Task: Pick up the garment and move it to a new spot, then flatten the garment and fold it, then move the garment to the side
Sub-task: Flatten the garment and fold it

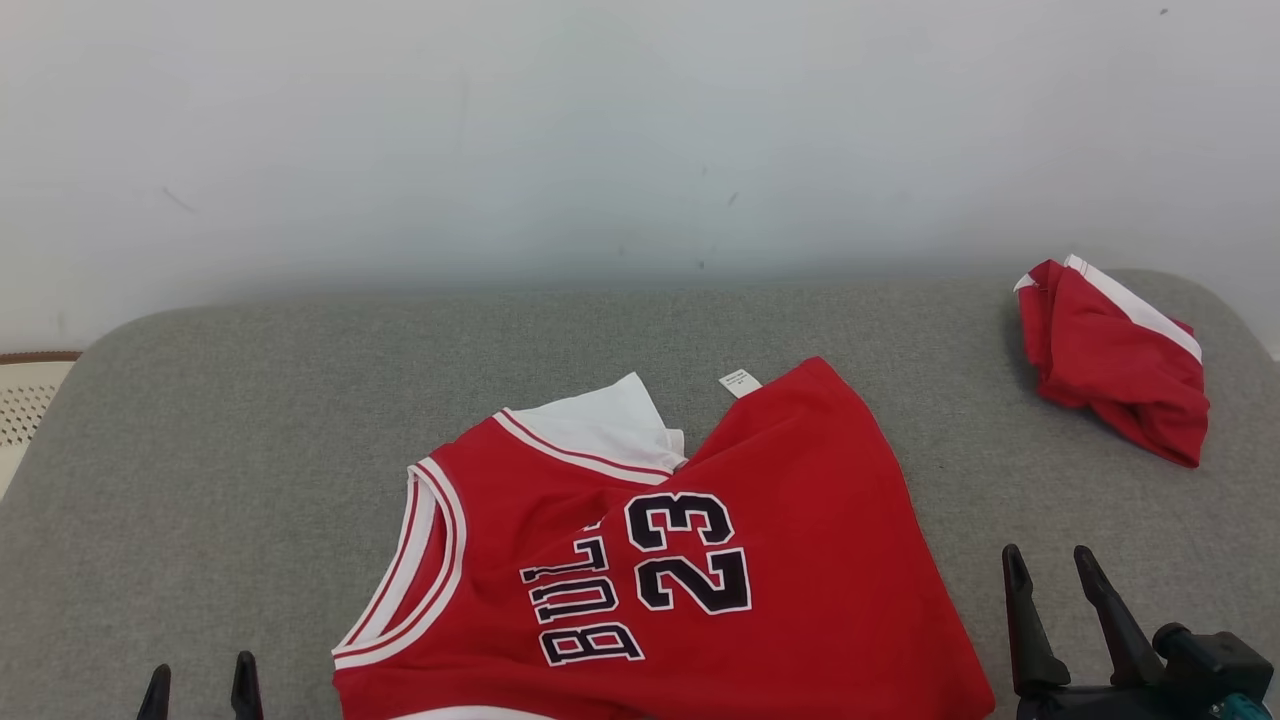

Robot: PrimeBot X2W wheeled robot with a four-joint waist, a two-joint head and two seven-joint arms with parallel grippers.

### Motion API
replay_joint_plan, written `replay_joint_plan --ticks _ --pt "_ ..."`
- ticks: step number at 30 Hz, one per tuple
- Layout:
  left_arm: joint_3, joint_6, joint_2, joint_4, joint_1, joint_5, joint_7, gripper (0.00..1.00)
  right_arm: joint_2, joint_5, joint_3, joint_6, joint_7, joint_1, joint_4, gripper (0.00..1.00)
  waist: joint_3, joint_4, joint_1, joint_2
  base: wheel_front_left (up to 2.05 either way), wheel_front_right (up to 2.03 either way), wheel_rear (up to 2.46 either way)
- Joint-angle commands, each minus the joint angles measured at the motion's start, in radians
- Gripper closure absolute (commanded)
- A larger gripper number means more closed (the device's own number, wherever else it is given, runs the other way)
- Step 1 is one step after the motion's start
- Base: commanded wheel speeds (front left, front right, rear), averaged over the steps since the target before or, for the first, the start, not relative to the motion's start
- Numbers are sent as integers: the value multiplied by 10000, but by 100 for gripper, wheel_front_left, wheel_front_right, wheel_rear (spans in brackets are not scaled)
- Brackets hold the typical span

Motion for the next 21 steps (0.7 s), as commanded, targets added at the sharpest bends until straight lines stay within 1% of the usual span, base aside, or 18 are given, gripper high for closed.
replay_joint_plan --ticks 1,6,13,21 --pt "41 -13 8 3 -40 77 -35 0 -37 -13 37 4 -15 -16 -15 0 5 -2 0 0 0 0 0" --pt "33 -17 8 21 -41 80 -35 0 -65 4 146 4 -15 -40 -29 0 18 -15 0 0 0 0 0" --pt "33 -36 8 34 -68 80 -35 0 -249 96 545 4 -14 -109 -163 0 27 -12 0 0 0 0 0" --pt "12 -32 8 33 -56 37 -35 0 -416 205 732 4 -14 -117 -294 0 59 -2 0 0 0 0 0"
